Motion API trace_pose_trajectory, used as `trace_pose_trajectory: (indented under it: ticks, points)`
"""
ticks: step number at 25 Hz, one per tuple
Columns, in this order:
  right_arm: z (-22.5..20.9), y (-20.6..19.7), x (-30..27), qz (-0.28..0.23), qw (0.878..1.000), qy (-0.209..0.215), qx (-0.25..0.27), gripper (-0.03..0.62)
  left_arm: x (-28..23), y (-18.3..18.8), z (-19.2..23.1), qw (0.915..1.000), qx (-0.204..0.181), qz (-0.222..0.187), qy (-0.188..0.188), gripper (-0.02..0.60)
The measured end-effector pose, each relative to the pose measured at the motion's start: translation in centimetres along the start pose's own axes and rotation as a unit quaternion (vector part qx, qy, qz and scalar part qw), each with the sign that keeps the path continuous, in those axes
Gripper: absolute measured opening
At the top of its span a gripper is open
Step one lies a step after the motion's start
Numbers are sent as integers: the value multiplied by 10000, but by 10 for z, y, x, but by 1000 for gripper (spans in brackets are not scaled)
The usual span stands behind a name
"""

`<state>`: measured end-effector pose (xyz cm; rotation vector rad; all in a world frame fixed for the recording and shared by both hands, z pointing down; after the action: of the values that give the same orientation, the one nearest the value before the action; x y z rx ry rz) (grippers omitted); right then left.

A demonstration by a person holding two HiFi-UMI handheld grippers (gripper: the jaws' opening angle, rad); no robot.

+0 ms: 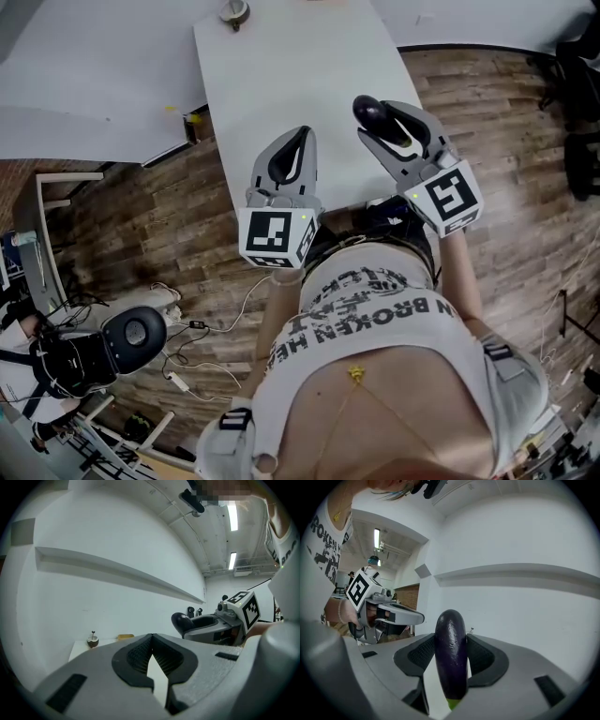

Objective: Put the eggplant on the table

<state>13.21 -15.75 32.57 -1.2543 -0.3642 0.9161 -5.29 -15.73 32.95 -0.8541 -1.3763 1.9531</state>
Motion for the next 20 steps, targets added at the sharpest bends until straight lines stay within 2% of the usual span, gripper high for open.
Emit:
trace_pose_trajectory:
  ticks: [11, 20]
  points:
    - [1, 0, -16, 26, 9998, 173, 58, 212, -2, -2, 11, 10000, 42, 42, 52, 5]
    - [7, -15, -46, 349, 9960, 729, 376, 212, -6, -10, 23, 9998, 122, 148, 111, 5]
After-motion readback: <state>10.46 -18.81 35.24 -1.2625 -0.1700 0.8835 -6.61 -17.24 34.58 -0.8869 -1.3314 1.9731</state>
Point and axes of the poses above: the fingertips, and each gripper's own axes: x backward along the fingers, z to its left, y out of its top, the point moved 8 cm from there along x, backward along the fingers, and after that the axes turned 11 degrees about x, right-handed, at the moved point
